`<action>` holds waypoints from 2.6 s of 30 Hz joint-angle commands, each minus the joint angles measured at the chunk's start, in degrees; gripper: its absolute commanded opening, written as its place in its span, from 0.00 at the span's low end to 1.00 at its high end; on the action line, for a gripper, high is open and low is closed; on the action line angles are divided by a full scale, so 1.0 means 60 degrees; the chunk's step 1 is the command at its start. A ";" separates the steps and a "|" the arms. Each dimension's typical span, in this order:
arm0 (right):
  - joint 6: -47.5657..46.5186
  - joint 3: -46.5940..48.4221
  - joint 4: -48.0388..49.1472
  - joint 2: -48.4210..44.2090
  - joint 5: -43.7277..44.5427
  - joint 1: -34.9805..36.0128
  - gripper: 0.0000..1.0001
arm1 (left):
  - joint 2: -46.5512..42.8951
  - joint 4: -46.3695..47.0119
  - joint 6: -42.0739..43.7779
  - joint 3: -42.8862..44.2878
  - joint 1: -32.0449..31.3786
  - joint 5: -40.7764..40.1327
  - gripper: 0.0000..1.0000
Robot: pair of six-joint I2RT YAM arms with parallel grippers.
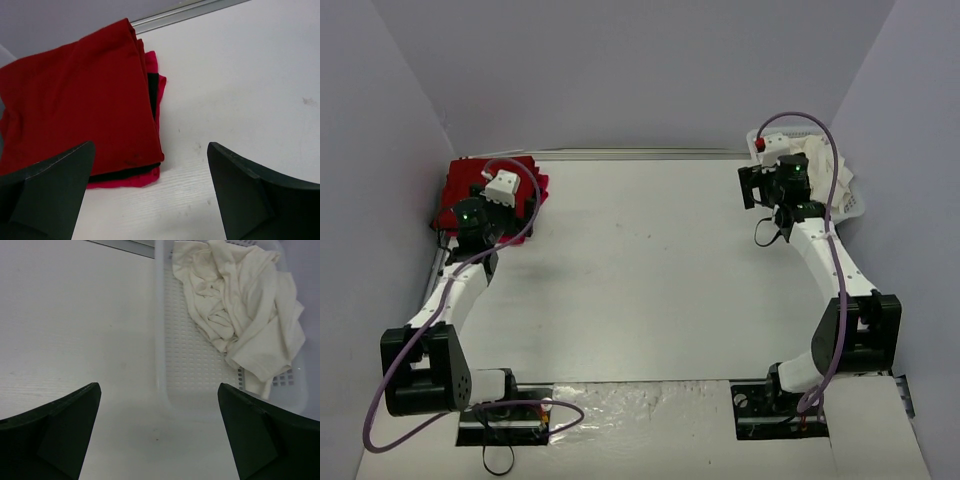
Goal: Fold and stack the t-shirts
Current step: Grab crumpled tshirt from bin with the right arm
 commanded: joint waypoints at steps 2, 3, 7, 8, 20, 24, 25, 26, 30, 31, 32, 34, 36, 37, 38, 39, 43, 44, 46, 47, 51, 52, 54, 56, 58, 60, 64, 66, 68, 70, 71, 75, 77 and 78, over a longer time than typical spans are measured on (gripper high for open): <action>-0.0360 0.0992 0.0254 0.0737 0.1721 -0.0047 1.00 | 0.0468 -0.2213 -0.0081 0.1691 -0.0064 -0.0250 0.94; -0.0376 0.1269 0.0371 0.1043 0.1941 -0.0061 1.00 | 0.0803 -0.2752 -0.0096 0.1942 -0.0064 -0.0426 0.94; -0.0580 0.1564 0.1073 0.1777 0.3024 -0.0120 1.00 | 0.1976 -0.4513 0.0124 0.3364 -0.0078 -0.0676 0.94; -0.0697 0.1608 0.1235 0.1953 0.3317 -0.0134 1.00 | 0.2326 -0.4661 0.0008 0.3554 -0.0064 -0.0894 0.94; -0.0919 0.3641 0.2175 0.5378 0.4727 -0.1480 1.00 | 0.3017 -0.3696 0.0080 0.3820 -0.0181 -0.0662 0.94; -0.0903 0.4302 0.2144 0.6243 0.4712 -0.1862 1.00 | 0.3252 -0.3681 0.0036 0.3981 -0.0196 -0.0530 0.94; -0.0918 0.4464 0.2144 0.6435 0.4770 -0.1906 1.00 | 0.3282 -0.3666 -0.0007 0.4025 -0.0225 -0.0588 0.94; -0.0932 0.4610 0.2144 0.6611 0.4814 -0.1965 1.00 | 0.3384 -0.3651 -0.0138 0.4040 -0.0225 -0.0574 0.94; -0.0830 0.5677 0.1750 0.7592 0.4595 -0.2287 1.00 | 0.3560 -0.3695 -0.0227 0.4069 -0.0298 -0.0442 0.94; -0.0757 0.5870 0.1618 0.7768 0.4508 -0.2331 1.00 | 0.3589 -0.3666 -0.0228 0.4055 -0.0313 -0.0500 0.94; -0.0713 0.6031 0.1487 0.8031 0.4449 -0.2361 1.00 | 0.3590 -0.3666 -0.0213 0.4011 -0.0342 -0.0544 0.94; -0.0683 0.6427 0.1325 0.8267 0.4317 -0.2434 0.91 | 0.3619 -0.3651 -0.0169 0.3996 -0.0357 -0.0632 0.94; -0.0566 0.6821 0.1047 0.8545 0.4200 -0.2463 0.46 | 0.3677 -0.3724 -0.0096 0.4025 -0.0357 -0.0618 0.94; -0.0537 0.6896 0.0988 0.8619 0.4228 -0.2464 0.29 | 0.3750 -0.3797 -0.0081 0.4040 -0.0357 -0.0618 0.94; -0.0450 0.6940 0.0900 0.8663 0.4243 -0.2464 0.15 | 0.3780 -0.3841 -0.0096 0.4069 -0.0357 -0.0545 0.99; -0.0405 0.6955 0.0870 0.8663 0.4243 -0.2464 0.00 | 0.3809 -0.3900 -0.0096 0.4113 -0.0342 -0.0487 0.97; -0.0201 0.6562 0.0826 0.8298 0.4097 -0.2464 0.00 | 0.3809 -0.3900 -0.0154 0.4040 -0.0357 -0.0354 0.80; -0.0156 0.6430 0.0812 0.8022 0.4053 -0.2449 0.00 | 0.3824 -0.3929 -0.0198 0.4054 -0.0357 -0.0354 0.78; -0.0039 0.6137 0.0797 0.7669 0.3877 -0.2449 0.00 | 0.3839 -0.4134 -0.0257 0.4156 -0.0342 -0.0311 0.77; 0.0019 0.5860 0.0739 0.7276 0.3790 -0.2420 0.00 | 0.3839 -0.4178 -0.0271 0.4186 -0.0357 -0.0281 0.77; 0.0254 0.5432 0.0169 0.6204 0.3453 -0.2332 0.00 | 0.3488 -0.4135 -0.0330 0.4055 -0.0328 -0.0325 0.89; 0.0254 0.5490 -0.0341 0.6072 0.3438 -0.2274 0.00 | 0.3270 -0.4033 -0.0345 0.3924 -0.0342 -0.0369 0.95; 0.0341 0.4922 -0.0433 0.5663 0.3190 -0.2156 0.00 | 0.2918 -0.3858 -0.0345 0.3762 -0.0342 -0.0413 0.98; 0.0400 0.4482 -0.0492 0.5032 0.2837 -0.2098 0.00 | 0.2741 -0.3798 -0.0345 0.3601 -0.0328 -0.0369 0.96; 0.0459 0.4349 -0.0492 0.4681 0.2721 -0.2083 0.00 | 0.2608 -0.3710 -0.0447 0.3586 -0.0328 -0.0296 0.96; 0.0489 0.4144 -0.0521 0.4446 0.2690 -0.2010 0.00 | 0.2521 -0.3797 -0.0535 0.3644 -0.0328 -0.0194 0.96; 0.0328 0.3997 -0.1002 0.3611 0.2661 -0.1454 0.00 | 0.2184 -0.3798 -0.0477 0.3527 -0.0328 -0.0061 0.95; 0.0167 0.3909 -0.1107 0.3071 0.2763 -0.0871 0.00 | 0.1964 -0.3710 -0.0404 0.3337 -0.0328 -0.0091 0.94; -0.0066 0.3967 -0.1166 0.2791 0.3041 -0.0517 0.00 | 0.1891 -0.3724 -0.0345 0.3264 -0.0313 -0.0120 0.94; -0.0098 0.4376 -0.1487 0.2468 0.3173 0.0025 0.00 | 0.1846 -0.3841 -0.0301 0.3234 -0.0313 -0.0135 0.94; -0.0068 0.4551 -0.1619 0.2380 0.3174 0.0099 0.00 | 0.1817 -0.4001 -0.0286 0.3249 -0.0298 -0.0033 0.94; 0.0093 0.5837 -0.2453 0.1999 0.2621 0.0363 0.00 | 0.1569 -0.4179 -0.0125 0.3117 -0.0269 -0.0046 0.94; -0.0067 0.6294 -0.2877 0.1838 0.2457 0.0567 0.00 | 0.1364 -0.4251 -0.0009 0.3044 -0.0283 -0.0018 0.94; -0.0155 0.6528 -0.3054 0.1779 0.2267 0.0801 0.00 | 0.1305 -0.4339 0.0050 0.3073 -0.0269 0.0012 0.95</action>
